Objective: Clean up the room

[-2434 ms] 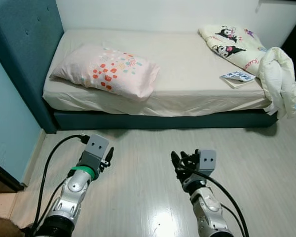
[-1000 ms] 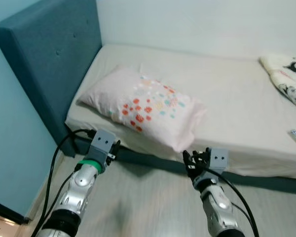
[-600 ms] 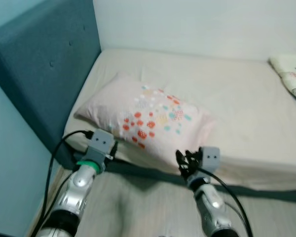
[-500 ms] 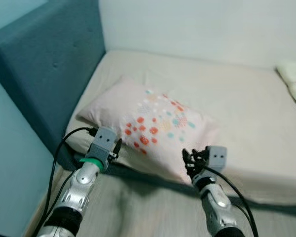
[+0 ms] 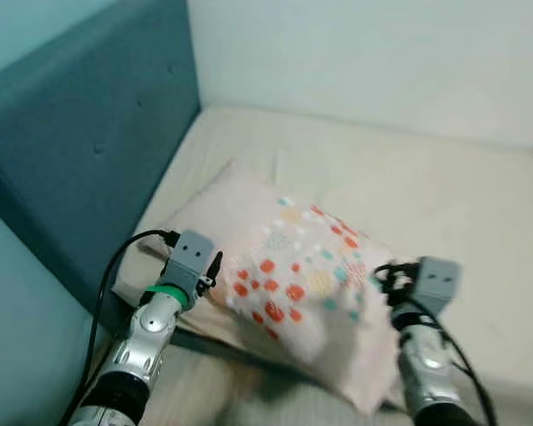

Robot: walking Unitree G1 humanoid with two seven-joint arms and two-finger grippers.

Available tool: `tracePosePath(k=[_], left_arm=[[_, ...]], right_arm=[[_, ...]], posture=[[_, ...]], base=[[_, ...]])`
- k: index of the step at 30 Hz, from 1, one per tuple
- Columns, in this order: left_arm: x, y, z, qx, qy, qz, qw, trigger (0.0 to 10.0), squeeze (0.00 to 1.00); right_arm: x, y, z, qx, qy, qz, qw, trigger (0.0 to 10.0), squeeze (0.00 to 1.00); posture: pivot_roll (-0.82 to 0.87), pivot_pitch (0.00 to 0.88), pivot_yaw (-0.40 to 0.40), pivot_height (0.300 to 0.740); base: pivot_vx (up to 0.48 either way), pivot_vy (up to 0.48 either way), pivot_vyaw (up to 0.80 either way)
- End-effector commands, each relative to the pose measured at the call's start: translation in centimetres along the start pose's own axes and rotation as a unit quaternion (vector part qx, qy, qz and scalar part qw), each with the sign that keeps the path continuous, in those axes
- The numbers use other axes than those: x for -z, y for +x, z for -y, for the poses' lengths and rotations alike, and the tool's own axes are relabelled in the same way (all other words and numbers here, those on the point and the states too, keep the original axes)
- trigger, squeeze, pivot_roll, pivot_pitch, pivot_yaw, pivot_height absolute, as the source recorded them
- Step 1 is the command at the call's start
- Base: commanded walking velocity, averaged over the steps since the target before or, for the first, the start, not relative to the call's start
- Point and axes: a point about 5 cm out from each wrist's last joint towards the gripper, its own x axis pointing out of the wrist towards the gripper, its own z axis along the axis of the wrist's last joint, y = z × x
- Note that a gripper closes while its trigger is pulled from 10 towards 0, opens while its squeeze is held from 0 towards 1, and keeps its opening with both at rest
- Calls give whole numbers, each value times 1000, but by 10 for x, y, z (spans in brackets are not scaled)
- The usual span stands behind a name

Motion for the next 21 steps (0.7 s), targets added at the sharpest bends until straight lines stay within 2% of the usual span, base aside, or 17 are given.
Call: tracePosePath(k=[1,4,8,9,10,14,21], left_arm=[[8,-3,1,4,2,-15,1000,10000,0],[11,-3,0,6,-10,-31,999,10000,0],[18,-6,2,27,-21,-49,998,10000,0],[24,-9,4,45,-35,-69,996,10000,0],[35,-14,10,73,-66,-106,989,10000,0],[44,-15,13,80,-80,-137,984,10000,0],[39,-11,15,79,-76,-125,986,10000,0]], right_arm=[[12,-8,-5,-13,13,-22,1000,10000,0],[7,-6,-26,-83,17,-12,996,10000,0],[8,-7,-37,-109,1,-12,994,10000,0],[9,-7,-40,-110,-6,-15,994,10000,0],[12,-9,-43,-105,-12,-21,994,10000,0],[17,-12,-43,-99,-14,-28,995,10000,0],[24,-18,-40,-93,-24,-44,994,10000,0]], posture=[[81,48,48,735],[81,46,49,735],[81,46,49,735],[86,45,43,735],[86,45,43,735],[84,50,48,735],[77,51,51,735]], base=[[352,0,0],[0,0,0],[0,0,0],[0,0,0],[0,0,0],[0,0,0],[0,0,0]])
